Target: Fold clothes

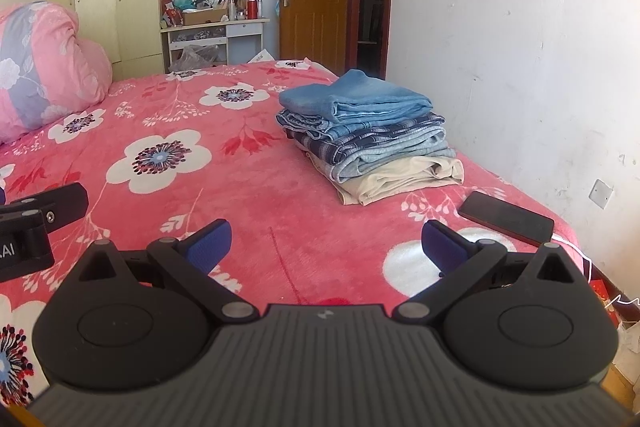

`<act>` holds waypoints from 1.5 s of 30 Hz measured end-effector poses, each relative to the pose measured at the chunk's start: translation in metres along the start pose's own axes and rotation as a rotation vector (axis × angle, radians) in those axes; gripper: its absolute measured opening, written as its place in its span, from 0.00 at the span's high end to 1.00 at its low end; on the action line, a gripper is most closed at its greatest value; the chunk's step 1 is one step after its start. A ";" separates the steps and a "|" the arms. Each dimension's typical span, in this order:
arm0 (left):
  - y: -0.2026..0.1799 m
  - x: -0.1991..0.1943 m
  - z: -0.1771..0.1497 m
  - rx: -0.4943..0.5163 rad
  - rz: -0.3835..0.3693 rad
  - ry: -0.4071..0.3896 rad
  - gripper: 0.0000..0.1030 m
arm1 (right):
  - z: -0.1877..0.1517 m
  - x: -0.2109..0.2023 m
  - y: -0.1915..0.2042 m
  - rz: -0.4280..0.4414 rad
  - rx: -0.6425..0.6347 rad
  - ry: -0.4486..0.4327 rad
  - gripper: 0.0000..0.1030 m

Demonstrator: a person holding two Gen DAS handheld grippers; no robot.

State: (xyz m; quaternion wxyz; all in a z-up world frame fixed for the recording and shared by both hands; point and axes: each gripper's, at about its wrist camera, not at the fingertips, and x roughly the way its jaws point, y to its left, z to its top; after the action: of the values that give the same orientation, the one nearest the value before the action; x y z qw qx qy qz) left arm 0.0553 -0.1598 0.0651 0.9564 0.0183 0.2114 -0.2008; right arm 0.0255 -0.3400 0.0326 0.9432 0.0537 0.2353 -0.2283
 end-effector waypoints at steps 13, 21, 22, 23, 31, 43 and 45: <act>-0.001 0.000 -0.001 -0.001 0.003 0.008 0.00 | -0.001 0.000 0.002 -0.001 0.003 0.003 0.01; 0.001 0.000 -0.002 -0.001 0.009 0.012 0.00 | -0.001 -0.001 0.002 -0.003 0.001 0.003 0.01; 0.002 0.000 -0.002 -0.001 0.011 0.012 0.00 | -0.001 -0.001 0.003 -0.003 -0.001 0.004 0.01; 0.002 0.000 -0.002 -0.001 0.012 0.012 0.00 | -0.001 -0.001 0.003 -0.002 -0.003 0.005 0.01; 0.003 0.001 -0.004 -0.001 0.011 0.022 0.00 | 0.000 -0.001 0.004 -0.002 -0.007 0.006 0.01; -0.013 0.002 -0.009 0.015 0.002 0.036 0.00 | -0.002 -0.001 -0.006 -0.013 -0.004 0.009 0.01; -0.016 0.003 -0.010 0.019 -0.005 0.040 0.00 | -0.002 -0.001 -0.009 -0.018 -0.002 0.011 0.01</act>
State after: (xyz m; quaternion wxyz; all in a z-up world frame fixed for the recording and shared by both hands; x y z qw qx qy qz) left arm 0.0473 -0.1748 0.0555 0.9513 0.0309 0.2285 -0.2046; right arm 0.0201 -0.3471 0.0309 0.9399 0.0520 0.2412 -0.2361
